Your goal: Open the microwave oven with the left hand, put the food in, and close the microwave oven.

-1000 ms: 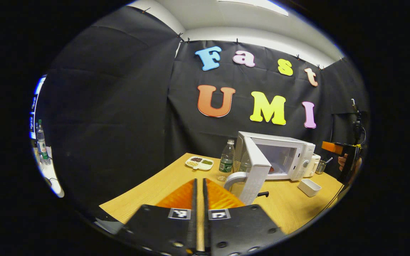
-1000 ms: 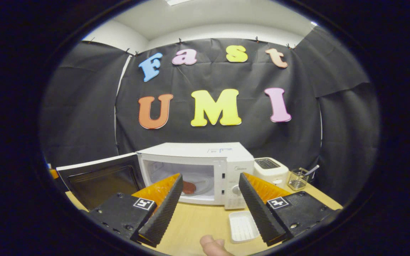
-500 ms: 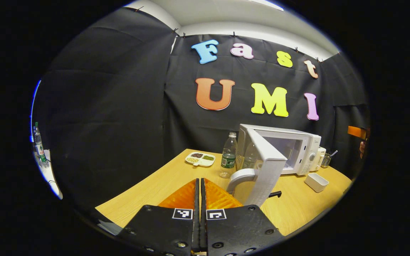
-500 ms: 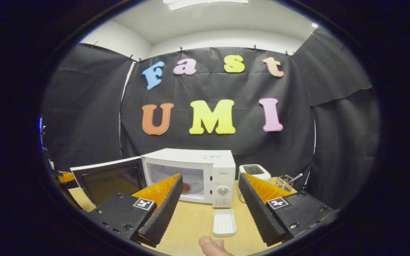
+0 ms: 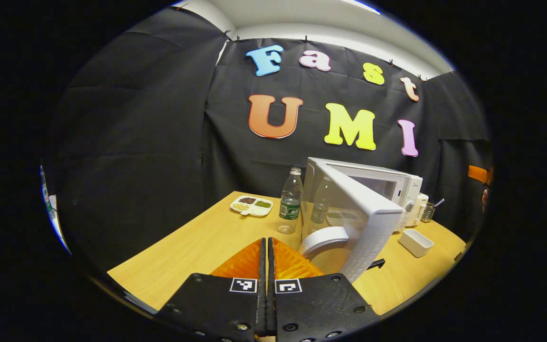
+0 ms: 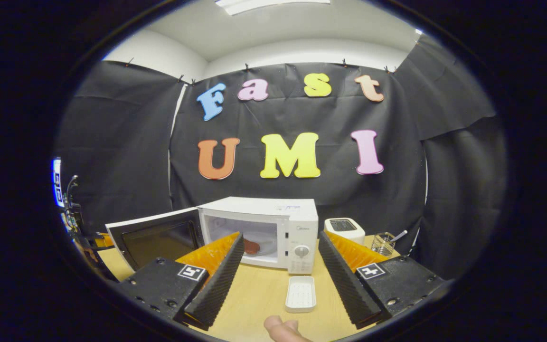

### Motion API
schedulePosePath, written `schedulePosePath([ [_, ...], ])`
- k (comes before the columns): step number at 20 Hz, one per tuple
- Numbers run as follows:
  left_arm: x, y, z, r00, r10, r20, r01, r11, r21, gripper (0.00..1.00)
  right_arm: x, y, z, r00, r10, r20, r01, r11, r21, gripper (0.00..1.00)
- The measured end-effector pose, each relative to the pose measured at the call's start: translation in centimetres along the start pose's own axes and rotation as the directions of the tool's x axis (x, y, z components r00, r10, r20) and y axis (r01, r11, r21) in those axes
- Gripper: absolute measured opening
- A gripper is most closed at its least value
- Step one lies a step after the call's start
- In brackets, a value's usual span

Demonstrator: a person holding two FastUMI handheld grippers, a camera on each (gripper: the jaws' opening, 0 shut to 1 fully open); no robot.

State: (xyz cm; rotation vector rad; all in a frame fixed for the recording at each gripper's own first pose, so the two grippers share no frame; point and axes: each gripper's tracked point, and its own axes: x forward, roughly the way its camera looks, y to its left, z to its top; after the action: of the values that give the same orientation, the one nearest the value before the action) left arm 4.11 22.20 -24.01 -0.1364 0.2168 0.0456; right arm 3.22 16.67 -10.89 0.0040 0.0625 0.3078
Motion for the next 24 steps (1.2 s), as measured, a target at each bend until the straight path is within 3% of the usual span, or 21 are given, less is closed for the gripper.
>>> schedulePosePath([
  [1, 0.1, -0.5, -0.3, 1.0, 0.0, -0.001, 0.0, 1.0, 0.017, 0.0, 0.0, 0.0, 0.0, 1.0, -0.002, -0.003, 0.002, 1.0, -0.002, 1.0],
  [3, 0.0, -1.8, -0.2, 1.0, -0.013, 0.011, 0.012, 0.999, 0.038, 0.0, -0.3, -0.2, -0.1, 1.0, -0.003, -0.011, 0.003, 1.0, -0.004, 1.0],
  [4, 0.2, -2.8, -0.2, 1.0, -0.028, 0.013, 0.027, 0.999, 0.043, 0.12, -0.4, -0.4, 0.0, 1.0, -0.006, -0.01, 0.006, 1.0, -0.007, 1.0],
  [5, 0.1, -4.0, -0.2, 0.999, -0.05, 0.017, 0.049, 0.998, 0.041, 0.0, -0.5, -0.8, 0.2, 1.0, -0.015, -0.006, 0.014, 1.0, -0.011, 1.0],
  [7, 0.3, -6.3, -0.2, 0.995, -0.093, 0.02, 0.093, 0.995, 0.034, 0.0, -0.7, -1.6, 0.5, 0.999, -0.034, 0.006, 0.034, 0.999, -0.011, 1.0],
  [8, 0.3, -7.3, -0.3, 0.994, -0.11, 0.018, 0.109, 0.993, 0.038, 0.0, -0.8, -2.0, 0.6, 0.999, -0.043, 0.01, 0.043, 0.999, -0.007, 0.89],
  [9, 0.4, -8.4, -0.5, 0.992, -0.126, 0.02, 0.125, 0.991, 0.044, 0.0, -0.8, -2.3, 0.7, 0.999, -0.048, 0.014, 0.048, 0.999, -0.001, 1.0],
  [10, 0.4, -9.3, -0.5, 0.989, -0.143, 0.022, 0.142, 0.989, 0.051, 0.0, -0.9, -2.6, 0.8, 0.999, -0.051, 0.015, 0.051, 0.999, 0.006, 1.0],
  [11, 0.5, -10.6, -0.7, 0.986, -0.165, 0.022, 0.163, 0.985, 0.054, 0.0, -0.8, -2.9, 0.7, 0.998, -0.055, 0.015, 0.055, 0.998, 0.01, 0.89],
  [12, 0.5, -11.8, -0.8, 0.983, -0.184, 0.017, 0.183, 0.982, 0.055, 0.0, -0.8, -3.2, 0.6, 0.998, -0.06, 0.014, 0.06, 0.998, 0.012, 1.0],
  [13, 0.7, -12.7, -1.0, 0.98, -0.2, 0.017, 0.199, 0.978, 0.059, 0.0, -0.8, -3.4, 0.4, 0.998, -0.064, 0.011, 0.064, 0.998, 0.015, 1.0],
  [14, 0.8, -13.7, -1.1, 0.976, -0.216, 0.013, 0.215, 0.975, 0.064, 0.0, -0.7, -3.6, 0.3, 0.998, -0.065, 0.005, 0.065, 0.998, 0.017, 0.89],
  [15, 0.9, -14.7, -1.2, 0.973, -0.233, 0.011, 0.231, 0.971, 0.068, 0.0, -0.8, -3.6, 0.1, 0.998, -0.064, 0.001, 0.064, 0.998, 0.018, 0.89],
  [16, 1.1, -15.7, -1.3, 0.969, -0.246, 0.009, 0.245, 0.967, 0.069, 0.0, -0.7, -3.8, 0.1, 0.998, -0.064, 0.0, 0.064, 0.998, 0.02, 1.0],
  [24, 3.8, -23.5, -1.3, 0.93, -0.367, 0.031, 0.362, 0.927, 0.098, 0.0, -0.6, -5.6, 2.3, 0.996, -0.084, 0.03, 0.082, 0.996, 0.04, 1.0],
])
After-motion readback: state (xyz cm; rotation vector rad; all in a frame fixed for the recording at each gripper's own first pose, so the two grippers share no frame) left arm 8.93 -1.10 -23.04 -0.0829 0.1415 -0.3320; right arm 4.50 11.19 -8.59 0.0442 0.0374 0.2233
